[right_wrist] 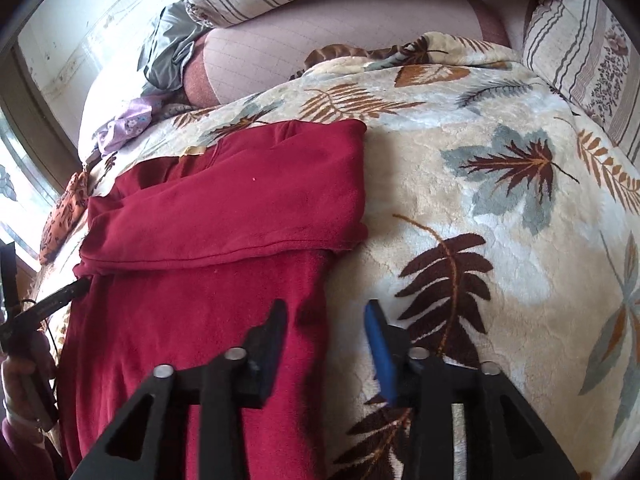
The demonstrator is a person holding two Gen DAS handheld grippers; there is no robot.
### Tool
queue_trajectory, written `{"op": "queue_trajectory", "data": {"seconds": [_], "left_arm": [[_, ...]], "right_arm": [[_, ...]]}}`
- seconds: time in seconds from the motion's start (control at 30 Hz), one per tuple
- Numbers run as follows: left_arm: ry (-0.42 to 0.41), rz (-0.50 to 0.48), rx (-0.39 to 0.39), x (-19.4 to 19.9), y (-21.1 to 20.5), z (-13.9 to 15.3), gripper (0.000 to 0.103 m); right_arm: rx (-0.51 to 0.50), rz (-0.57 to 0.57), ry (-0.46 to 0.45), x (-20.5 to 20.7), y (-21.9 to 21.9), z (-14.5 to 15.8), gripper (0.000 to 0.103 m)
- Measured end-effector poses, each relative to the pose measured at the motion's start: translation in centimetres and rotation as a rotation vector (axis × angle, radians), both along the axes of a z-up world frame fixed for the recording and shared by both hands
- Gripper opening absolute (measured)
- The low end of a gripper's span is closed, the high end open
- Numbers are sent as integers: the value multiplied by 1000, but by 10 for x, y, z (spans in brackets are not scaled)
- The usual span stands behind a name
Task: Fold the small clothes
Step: 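Pinch and straighten the folded side edge with the right gripper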
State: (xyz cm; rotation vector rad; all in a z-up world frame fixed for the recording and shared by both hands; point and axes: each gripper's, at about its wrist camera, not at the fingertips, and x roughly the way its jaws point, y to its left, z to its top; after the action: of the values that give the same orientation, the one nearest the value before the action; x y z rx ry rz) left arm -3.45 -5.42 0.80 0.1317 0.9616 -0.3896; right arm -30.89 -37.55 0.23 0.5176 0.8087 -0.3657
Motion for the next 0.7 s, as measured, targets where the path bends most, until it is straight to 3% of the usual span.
{"op": "queue_trajectory", "data": {"seconds": [0.13, 0.17, 0.27, 0.5, 0.63, 0.7], "left_arm": [[14, 42, -38, 4, 9, 1, 61], [-1, 64, -22, 3, 10, 1, 49], [10, 82, -68, 4, 17, 1, 47], [15, 69, -78, -3, 16, 6, 47], [48, 69, -157, -7, 24, 13, 47], [46, 61, -185, -8, 25, 18, 47]], "right_arm": [[-4, 38, -14, 6, 12, 3, 47], [-5, 43, -13, 8, 14, 3, 47], [9, 34, -11, 9, 15, 1, 47], [31, 7, -21, 2, 8, 3, 47], [42, -46, -57, 1, -9, 10, 63], [56, -69, -73, 6, -20, 13, 64]]}}
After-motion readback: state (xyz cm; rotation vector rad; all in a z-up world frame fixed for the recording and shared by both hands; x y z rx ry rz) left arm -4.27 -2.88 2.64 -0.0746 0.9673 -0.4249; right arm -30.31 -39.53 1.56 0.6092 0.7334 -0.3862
